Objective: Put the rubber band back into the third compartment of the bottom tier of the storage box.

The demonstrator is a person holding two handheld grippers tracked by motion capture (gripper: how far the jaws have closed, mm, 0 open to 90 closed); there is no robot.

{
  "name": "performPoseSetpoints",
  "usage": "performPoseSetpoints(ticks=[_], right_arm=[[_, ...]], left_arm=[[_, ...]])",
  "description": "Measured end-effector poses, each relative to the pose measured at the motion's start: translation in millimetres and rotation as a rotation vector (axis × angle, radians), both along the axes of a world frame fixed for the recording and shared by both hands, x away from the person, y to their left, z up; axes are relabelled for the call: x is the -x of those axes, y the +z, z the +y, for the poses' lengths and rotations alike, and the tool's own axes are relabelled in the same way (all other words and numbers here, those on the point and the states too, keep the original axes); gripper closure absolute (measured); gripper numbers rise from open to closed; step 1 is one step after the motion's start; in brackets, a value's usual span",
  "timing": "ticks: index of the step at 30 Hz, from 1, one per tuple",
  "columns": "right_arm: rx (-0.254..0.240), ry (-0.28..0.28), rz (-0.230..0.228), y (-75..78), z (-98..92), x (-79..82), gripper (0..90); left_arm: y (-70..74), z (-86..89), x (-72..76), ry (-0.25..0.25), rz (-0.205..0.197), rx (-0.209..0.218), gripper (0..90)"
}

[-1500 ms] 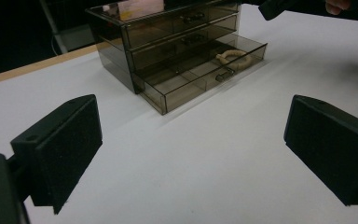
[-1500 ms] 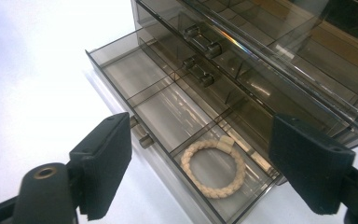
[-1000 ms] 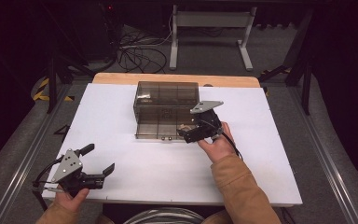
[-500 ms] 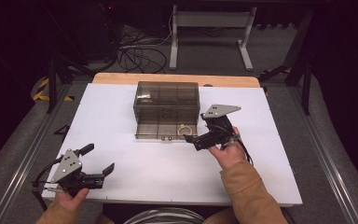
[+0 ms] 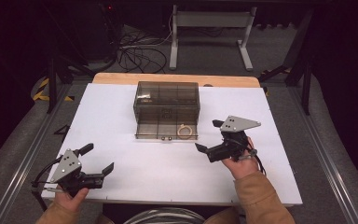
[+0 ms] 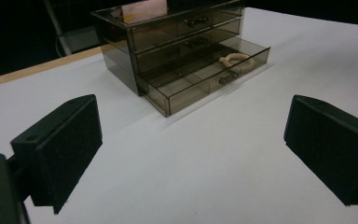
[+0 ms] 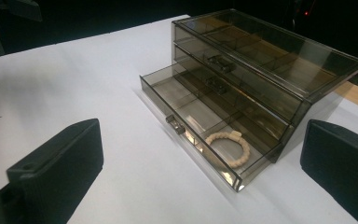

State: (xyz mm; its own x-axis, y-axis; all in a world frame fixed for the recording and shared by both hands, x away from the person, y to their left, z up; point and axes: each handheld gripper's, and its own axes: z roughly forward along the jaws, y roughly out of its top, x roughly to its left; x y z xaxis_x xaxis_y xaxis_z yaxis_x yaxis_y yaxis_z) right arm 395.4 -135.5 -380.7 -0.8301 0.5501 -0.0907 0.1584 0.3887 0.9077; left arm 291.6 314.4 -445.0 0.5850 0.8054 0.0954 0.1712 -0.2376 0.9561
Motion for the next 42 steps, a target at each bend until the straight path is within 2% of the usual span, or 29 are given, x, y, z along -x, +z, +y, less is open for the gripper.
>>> performPoseSetpoints(ticks=[4, 9, 14, 21, 27, 30, 38, 42], right_arm=[[0.012, -0.003, 0.005, -7.1, -6.0, 2.5, 0.0], [-0.001, -0.014, -0.011, -17.7, -12.9, 6.7, 0.0], [0.004, -0.022, 0.003, -29.0, -20.6, 9.4, 0.0], [-0.031, -0.023, 0.009, -41.7, -35.5, 15.9, 0.0], [-0.042, -0.036, -0.001, -54.5, -46.2, 22.7, 0.0], [-0.045, -0.046, 0.015, -60.9, -51.3, 23.4, 0.0], [-0.014, -0.062, 0.029, -76.4, -61.6, 25.6, 0.0], [0.002, -0.076, 0.050, -82.0, -64.4, 25.2, 0.0]], left_arm=[[0.0, -0.2, 0.1, 0.000, -0.004, -0.002, 4.7], [-0.1, 0.0, 0.2, 0.001, -0.002, 0.000, 4.8], [-0.1, -0.2, 0.1, 0.000, -0.003, -0.002, 4.8], [-0.5, -0.5, -0.3, 0.000, -0.001, -0.005, 4.8], [-1.0, -1.1, -0.8, -0.001, 0.000, -0.008, 4.8], [-1.3, -1.5, -1.0, 0.000, 0.001, -0.008, 4.8], [-2.2, -1.5, -2.0, -0.001, 0.006, -0.013, 4.8], [-3.4, -1.5, -2.5, 0.000, 0.008, -0.011, 4.8]])
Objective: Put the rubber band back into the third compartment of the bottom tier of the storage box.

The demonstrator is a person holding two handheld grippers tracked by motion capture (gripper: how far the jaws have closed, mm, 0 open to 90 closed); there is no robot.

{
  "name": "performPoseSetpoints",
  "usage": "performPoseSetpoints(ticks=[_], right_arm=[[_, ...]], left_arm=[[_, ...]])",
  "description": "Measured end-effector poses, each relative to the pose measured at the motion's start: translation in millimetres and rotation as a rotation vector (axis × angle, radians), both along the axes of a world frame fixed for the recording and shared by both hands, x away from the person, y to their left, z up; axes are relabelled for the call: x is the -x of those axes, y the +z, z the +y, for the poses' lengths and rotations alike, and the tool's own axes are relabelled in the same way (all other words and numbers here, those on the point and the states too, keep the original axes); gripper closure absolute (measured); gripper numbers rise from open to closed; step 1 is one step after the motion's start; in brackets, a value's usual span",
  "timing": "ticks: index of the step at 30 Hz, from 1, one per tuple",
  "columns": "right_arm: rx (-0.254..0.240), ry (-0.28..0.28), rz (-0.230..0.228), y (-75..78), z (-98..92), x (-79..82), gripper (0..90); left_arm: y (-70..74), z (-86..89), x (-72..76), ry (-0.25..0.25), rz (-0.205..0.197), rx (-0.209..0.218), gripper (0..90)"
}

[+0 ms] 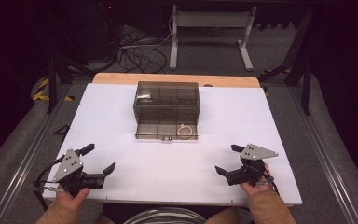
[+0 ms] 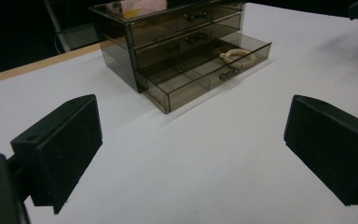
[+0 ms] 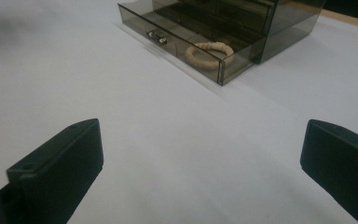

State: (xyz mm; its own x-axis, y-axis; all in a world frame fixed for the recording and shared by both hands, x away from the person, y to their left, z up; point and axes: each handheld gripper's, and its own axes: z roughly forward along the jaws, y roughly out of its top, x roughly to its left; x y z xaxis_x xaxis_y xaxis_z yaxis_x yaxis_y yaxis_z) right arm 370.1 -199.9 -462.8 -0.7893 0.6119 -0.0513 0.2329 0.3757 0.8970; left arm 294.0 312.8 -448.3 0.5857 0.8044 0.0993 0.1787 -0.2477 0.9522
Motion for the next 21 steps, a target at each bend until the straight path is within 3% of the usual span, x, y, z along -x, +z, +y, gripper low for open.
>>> performPoseSetpoints(ticks=[5, 11, 21], right_arm=[[-0.004, -0.005, 0.032, -6.5, -1.0, -4.3, 0.0], [-0.034, -0.010, 0.027, -5.3, -3.6, -8.4, 0.0], [-0.018, 0.004, 0.012, -4.8, -0.3, -6.9, 0.0]], left_arm=[[-3.2, -0.7, -2.9, -0.001, 0.005, -0.003, 4.8], [-4.3, 1.6, -4.0, 0.008, 0.006, 0.012, 4.8], [-6.2, 4.8, -6.5, 0.032, 0.000, 0.027, 4.9]])
